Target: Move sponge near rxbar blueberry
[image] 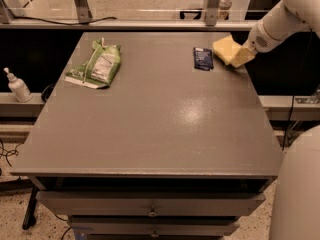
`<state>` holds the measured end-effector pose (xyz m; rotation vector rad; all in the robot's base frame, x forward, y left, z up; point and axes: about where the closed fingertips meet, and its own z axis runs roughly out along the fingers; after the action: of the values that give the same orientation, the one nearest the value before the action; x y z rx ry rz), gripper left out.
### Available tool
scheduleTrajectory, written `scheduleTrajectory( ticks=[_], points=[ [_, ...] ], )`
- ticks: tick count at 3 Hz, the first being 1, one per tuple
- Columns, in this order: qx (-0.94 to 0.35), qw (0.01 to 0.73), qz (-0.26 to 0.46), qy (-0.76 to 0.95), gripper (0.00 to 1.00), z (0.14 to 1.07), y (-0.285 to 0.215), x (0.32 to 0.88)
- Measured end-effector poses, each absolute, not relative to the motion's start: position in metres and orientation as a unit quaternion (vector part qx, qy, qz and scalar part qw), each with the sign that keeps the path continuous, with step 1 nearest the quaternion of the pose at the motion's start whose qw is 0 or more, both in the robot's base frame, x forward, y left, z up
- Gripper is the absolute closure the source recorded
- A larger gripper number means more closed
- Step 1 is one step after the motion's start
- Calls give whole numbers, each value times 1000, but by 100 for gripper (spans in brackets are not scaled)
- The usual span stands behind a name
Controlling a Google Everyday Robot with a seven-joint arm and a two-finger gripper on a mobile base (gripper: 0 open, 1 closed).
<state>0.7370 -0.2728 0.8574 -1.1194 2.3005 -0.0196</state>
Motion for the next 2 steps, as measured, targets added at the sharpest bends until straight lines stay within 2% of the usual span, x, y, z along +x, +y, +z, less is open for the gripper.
scheduleTrajectory(
  ticks=[1,2],
  points=[
    [-422,283,-5,861,13,854,-268,736],
    [-430,279,3,858,0,852,-259,732]
  ],
)
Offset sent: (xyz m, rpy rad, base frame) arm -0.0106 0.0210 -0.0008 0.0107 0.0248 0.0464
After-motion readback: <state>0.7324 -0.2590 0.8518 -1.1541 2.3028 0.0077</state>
